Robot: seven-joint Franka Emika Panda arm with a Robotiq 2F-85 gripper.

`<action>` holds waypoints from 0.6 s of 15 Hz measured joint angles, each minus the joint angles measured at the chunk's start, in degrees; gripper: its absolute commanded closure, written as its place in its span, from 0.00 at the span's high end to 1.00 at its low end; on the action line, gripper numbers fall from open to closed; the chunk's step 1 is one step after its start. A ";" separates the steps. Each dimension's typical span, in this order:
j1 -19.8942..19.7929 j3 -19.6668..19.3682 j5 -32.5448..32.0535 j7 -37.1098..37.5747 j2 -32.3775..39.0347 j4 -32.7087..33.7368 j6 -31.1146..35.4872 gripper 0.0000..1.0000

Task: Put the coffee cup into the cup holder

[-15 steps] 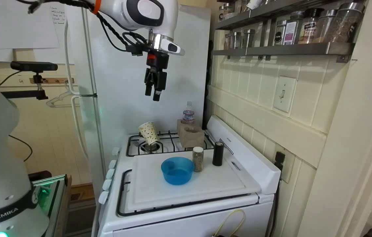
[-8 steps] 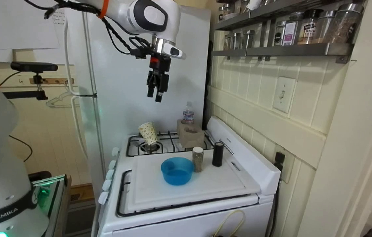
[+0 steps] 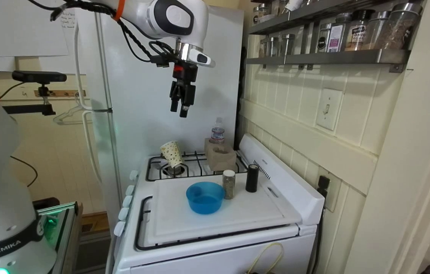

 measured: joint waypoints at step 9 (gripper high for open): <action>7.51 9.44 -11.76 12.20 10.03 8.30 -6.28 1.00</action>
